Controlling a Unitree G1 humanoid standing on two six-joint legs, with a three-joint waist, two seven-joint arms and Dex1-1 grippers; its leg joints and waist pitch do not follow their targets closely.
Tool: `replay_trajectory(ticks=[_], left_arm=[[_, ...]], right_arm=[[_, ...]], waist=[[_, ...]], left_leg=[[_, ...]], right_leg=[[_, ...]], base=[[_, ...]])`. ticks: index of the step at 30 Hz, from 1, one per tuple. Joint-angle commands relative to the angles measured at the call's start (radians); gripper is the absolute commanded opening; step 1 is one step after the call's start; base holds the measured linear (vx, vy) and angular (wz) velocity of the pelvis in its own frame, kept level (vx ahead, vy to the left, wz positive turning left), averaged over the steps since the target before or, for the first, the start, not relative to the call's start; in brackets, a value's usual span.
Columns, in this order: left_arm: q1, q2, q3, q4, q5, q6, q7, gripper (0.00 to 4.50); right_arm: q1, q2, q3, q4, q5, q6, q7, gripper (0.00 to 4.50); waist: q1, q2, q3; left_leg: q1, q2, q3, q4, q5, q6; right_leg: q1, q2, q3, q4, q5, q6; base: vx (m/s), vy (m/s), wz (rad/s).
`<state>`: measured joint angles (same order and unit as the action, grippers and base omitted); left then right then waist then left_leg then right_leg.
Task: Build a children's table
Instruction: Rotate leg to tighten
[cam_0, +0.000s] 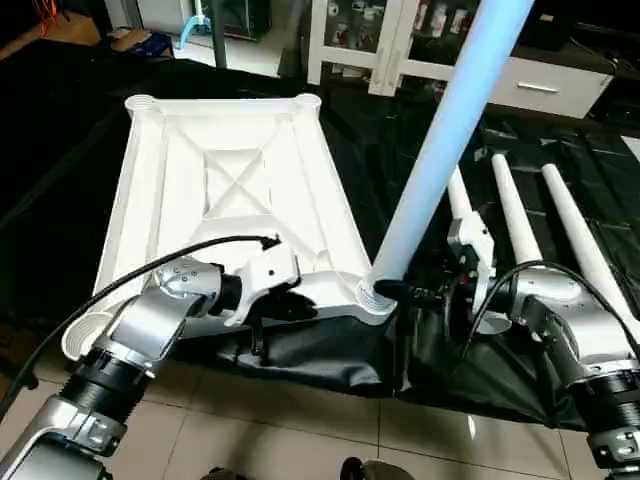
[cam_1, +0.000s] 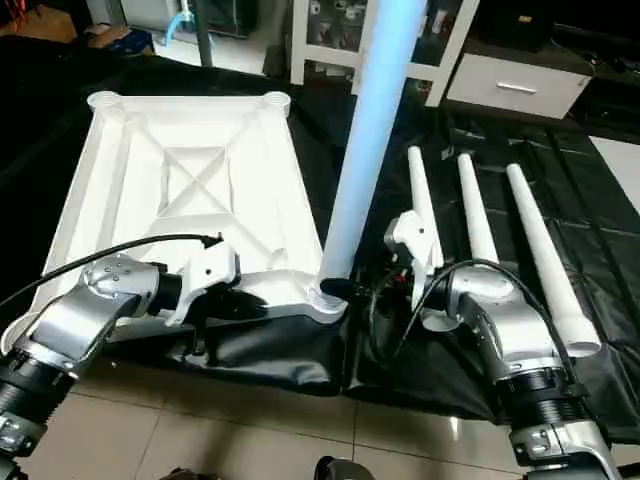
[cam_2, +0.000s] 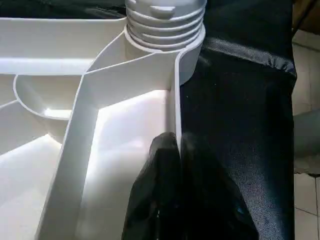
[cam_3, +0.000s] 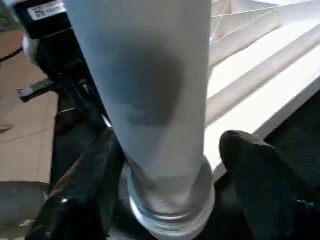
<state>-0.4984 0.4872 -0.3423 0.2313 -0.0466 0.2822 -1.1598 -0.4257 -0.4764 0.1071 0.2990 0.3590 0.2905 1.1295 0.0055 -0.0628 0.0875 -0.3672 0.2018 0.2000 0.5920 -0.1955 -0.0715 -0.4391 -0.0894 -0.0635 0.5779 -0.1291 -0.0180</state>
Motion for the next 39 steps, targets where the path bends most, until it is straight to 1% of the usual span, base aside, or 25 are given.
replay_trajectory(ticks=[1,4,5,8,11,12,13,15,16,17,19,21,22,23,24,25,26,27,28,29,30,31,35,37,39], left_arm=[[0.014,-0.003,-0.041,-0.007,-0.004,-0.003,-0.031,0.00],[0.015,-0.003,-0.040,-0.007,-0.004,-0.002,-0.032,0.00],[0.016,-0.003,-0.039,-0.007,-0.003,-0.001,-0.033,0.00],[0.015,-0.005,-0.038,-0.005,-0.002,-0.001,-0.033,0.00],[0.008,-0.015,-0.034,0.003,0.003,0.009,-0.015,0.00],[0.003,-0.019,-0.033,0.009,0.008,0.017,-0.005,0.00],[-0.002,-0.026,-0.031,0.015,0.011,0.027,0.009,0.00],[-0.012,-0.046,-0.023,0.020,0.011,0.057,0.037,0.00],[-0.018,-0.056,-0.020,0.020,0.013,0.078,0.056,0.00],[-0.023,-0.065,-0.018,0.021,0.017,0.094,0.072,0.00],[-0.044,-0.091,-0.012,0.031,0.033,0.140,0.128,0.00],[-0.058,-0.110,-0.004,0.042,0.045,0.165,0.168,0.00],[-0.073,-0.131,0.007,0.053,0.054,0.195,0.214,0.00],[-0.094,-0.169,0.030,0.071,0.067,0.235,0.295,0.00],[-0.111,-0.200,0.049,0.086,0.076,0.265,0.358,0.00],[-0.116,-0.214,0.054,0.089,0.077,0.271,0.375,0.00],[-0.118,-0.227,0.055,0.088,0.073,0.279,0.380,0.00],[-0.118,-0.227,0.055,0.088,0.073,0.279,0.380,0.00],[-0.118,-0.238,0.054,0.089,0.071,0.281,0.385,0.00],[-0.117,-0.244,0.051,0.091,0.073,0.277,0.387,0.00],[-0.111,-0.245,0.043,0.093,0.078,0.275,0.388,0.00],[-0.105,-0.241,0.037,0.092,0.082,0.271,0.386,0.00],[-0.089,-0.221,0.035,0.078,0.081,0.279,0.367,0.00],[-0.084,-0.205,0.028,0.075,0.091,0.267,0.357,0.00],[-0.082,-0.200,0.027,0.078,0.091,0.258,0.353,0.00]], right_arm=[[-0.006,-0.016,0.001,0.017,0.015,0.013,0.020,2.89],[-0.004,-0.016,-0.002,0.020,0.013,0.013,0.021,2.73],[-0.002,-0.015,-0.006,0.021,0.014,0.016,0.018,2.53],[-0.001,-0.004,-0.019,0.027,0.015,0.015,-0.006,2.39],[-0.019,0.041,-0.053,0.077,-0.016,-0.012,-0.123,2.08],[-0.023,0.059,-0.054,0.090,-0.037,-0.018,-0.171,2.06],[-0.026,0.071,-0.054,0.099,-0.050,-0.022,-0.203,2.03],[-0.026,0.108,-0.052,0.101,-0.071,-0.008,-0.277,2.00],[-0.025,0.128,-0.049,0.100,-0.087,0.001,-0.323,1.98],[-0.026,0.145,-0.045,0.100,-0.102,0.007,-0.365,1.97],[-0.032,0.198,-0.040,0.103,-0.133,0.027,-0.478,1.96],[-0.038,0.228,-0.039,0.109,-0.156,0.034,-0.550,1.95],[-0.044,0.258,-0.037,0.115,-0.179,0.036,-0.621,1.94],[-0.054,0.313,-0.037,0.132,-0.242,0.031,-0.783,1.93],[-0.061,0.362,-0.038,0.149,-0.285,0.024,-0.905,1.93],[-0.062,0.393,-0.035,0.157,-0.309,0.010,-0.972,1.93],[-0.062,0.426,-0.029,0.166,-0.317,-0.013,-1.008,1.92],[-0.062,0.426,-0.029,0.166,-0.317,-0.013,-1.008,1.92],[-0.062,0.456,-0.026,0.177,-0.322,-0.033,-1.041,1.91],[-0.064,0.479,-0.024,0.186,-0.325,-0.051,-1.065,1.91],[-0.068,0.502,-0.023,0.199,-0.310,-0.075,-1.056,1.91],[-0.072,0.513,-0.028,0.204,-0.286,-0.097,-1.024,1.91],[-0.065,0.492,-0.034,0.151,-0.247,-0.132,-0.925,1.91],[-0.049,0.486,-0.054,0.091,-0.196,-0.137,-0.848,1.91],[-0.044,0.482,-0.059,0.070,-0.187,-0.136,-0.839,1.91]], waist=[[0.000,0.002,-0.069],[0.001,0.003,-0.068],[0.001,0.003,-0.068],[0.001,0.002,-0.068],[0.000,0.003,-0.067],[-0.003,0.007,-0.064],[-0.007,0.005,-0.064],[-0.013,0.004,-0.061],[-0.015,0.004,-0.061],[-0.017,0.004,-0.061],[-0.027,0.003,-0.056],[-0.030,0.005,-0.056],[-0.032,0.004,-0.055],[-0.033,0.003,-0.055],[-0.037,0.010,-0.053],[-0.044,0.006,-0.055],[-0.045,0.005,-0.059],[-0.049,0.007,-0.058],[-0.049,0.008,-0.057],[-0.053,0.009,-0.057],[-0.054,0.008,-0.058],[-0.055,0.009,-0.057],[-0.055,0.009,-0.058],[-0.052,0.010,-0.060],[-0.047,0.011,-0.062]], left_leg=[[0.010,0.030,-0.008,-0.068,-0.144,0.087],[0.011,0.030,-0.007,-0.067,-0.147,0.089],[0.011,0.030,-0.007,-0.067,-0.150,0.088],[0.011,0.030,-0.008,-0.068,-0.157,0.083],[0.010,0.030,-0.008,-0.068,-0.161,0.076],[0.009,0.029,-0.009,-0.070,-0.176,0.066],[0.006,0.028,-0.012,-0.072,-0.193,0.052],[0.009,0.028,-0.011,-0.073,-0.224,0.037],[0.008,0.026,-0.015,-0.075,-0.241,0.028],[0.007,0.027,-0.016,-0.075,-0.243,0.021],[0.003,0.024,-0.023,-0.080,-0.282,0.007],[0.005,0.023,-0.025,-0.080,-0.293,-0.006],[0.005,0.022,-0.026,-0.081,-0.299,-0.007],[0.006,0.021,-0.026,-0.080,-0.308,-0.012],[0.010,0.019,-0.024,-0.079,-0.312,-0.028],[0.011,0.014,-0.028,-0.077,-0.329,-0.037],[0.010,0.013,-0.030,-0.078,-0.330,-0.038],[0.010,0.013,-0.030,-0.078,-0.346,-0.026],[0.013,0.014,-0.029,-0.078,-0.356,-0.020],[0.014,0.014,-0.027,-0.077,-0.373,-0.013],[0.009,0.013,-0.028,-0.080,-0.376,-0.009],[0.010,0.015,-0.029,-0.080,-0.384,-0.005],[0.007,0.017,-0.027,-0.082,-0.379,0.006],[0.007,0.019,-0.023,-0.081,-0.355,0.016],[0.007,0.020,-0.020,-0.080,-0.321,0.023]], right_leg=[[0.058,-0.040,0.042,-0.046,-0.232,-0.230],[0.058,-0.041,0.042,-0.047,-0.236,-0.237],[0.058,-0.042,0.042,-0.048,-0.242,-0.236],[0.059,-0.042,0.042,-0.048,-0.258,-0.228],[0.057,-0.043,0.041,-0.050,-0.268,-0.226],[0.055,-0.042,0.041,-0.052,-0.292,-0.219],[0.058,-0.042,0.039,-0.055,-0.321,-0.207],[0.053,-0.042,0.041,-0.062,-0.364,-0.192],[0.055,-0.043,0.039,-0.065,-0.399,-0.178],[0.055,-0.043,0.039,-0.064,-0.406,-0.173],[0.055,-0.044,0.034,-0.075,-0.503,-0.132],[0.049,-0.044,0.033,-0.080,-0.541,-0.109],[0.048,-0.044,0.032,-0.083,-0.553,-0.103],[0.045,-0.044,0.031,-0.087,-0.574,-0.092],[0.037,-0.042,0.031,-0.090,-0.590,-0.084],[0.036,-0.043,0.026,-0.094,-0.620,-0.069],[0.040,-0.044,0.024,-0.093,-0.618,-0.062],[0.036,-0.041,0.024,-0.098,-0.601,-0.055],[0.034,-0.038,0.023,-0.098,-0.589,-0.052],[0.029,-0.036,0.024,-0.098,-0.566,-0.060],[0.033,-0.036,0.024,-0.095,-0.552,-0.063],[0.032,-0.037,0.024,-0.095,-0.545,-0.066],[0.038,-0.036,0.027,-0.087,-0.488,-0.085],[0.039,-0.036,0.032,-0.083,-0.444,-0.106],[0.042,-0.036,0.036,-0.077,-0.393,-0.124]], base=[[0.000,0.000,0.00],[0.000,0.000,0.00],[0.000,0.000,0.00],[0.000,0.000,0.00],[0.000,0.000,0.00],[0.000,0.000,0.00],[0.000,0.000,0.00],[0.000,0.000,0.00],[0.000,0.000,0.00],[0.000,0.000,0.00],[0.000,0.000,0.00],[0.000,0.000,0.00],[0.000,0.000,0.00],[0.000,0.000,0.00],[0.000,0.000,0.00],[0.000,0.000,0.00],[0.000,0.000,0.00],[0.000,0.000,0.00],[0.000,0.000,0.00],[0.000,0.000,0.00],[0.000,0.000,0.00],[0.000,0.000,0.00],[0.000,0.000,0.00],[0.000,0.000,0.00],[0.000,0.000,0.00]])
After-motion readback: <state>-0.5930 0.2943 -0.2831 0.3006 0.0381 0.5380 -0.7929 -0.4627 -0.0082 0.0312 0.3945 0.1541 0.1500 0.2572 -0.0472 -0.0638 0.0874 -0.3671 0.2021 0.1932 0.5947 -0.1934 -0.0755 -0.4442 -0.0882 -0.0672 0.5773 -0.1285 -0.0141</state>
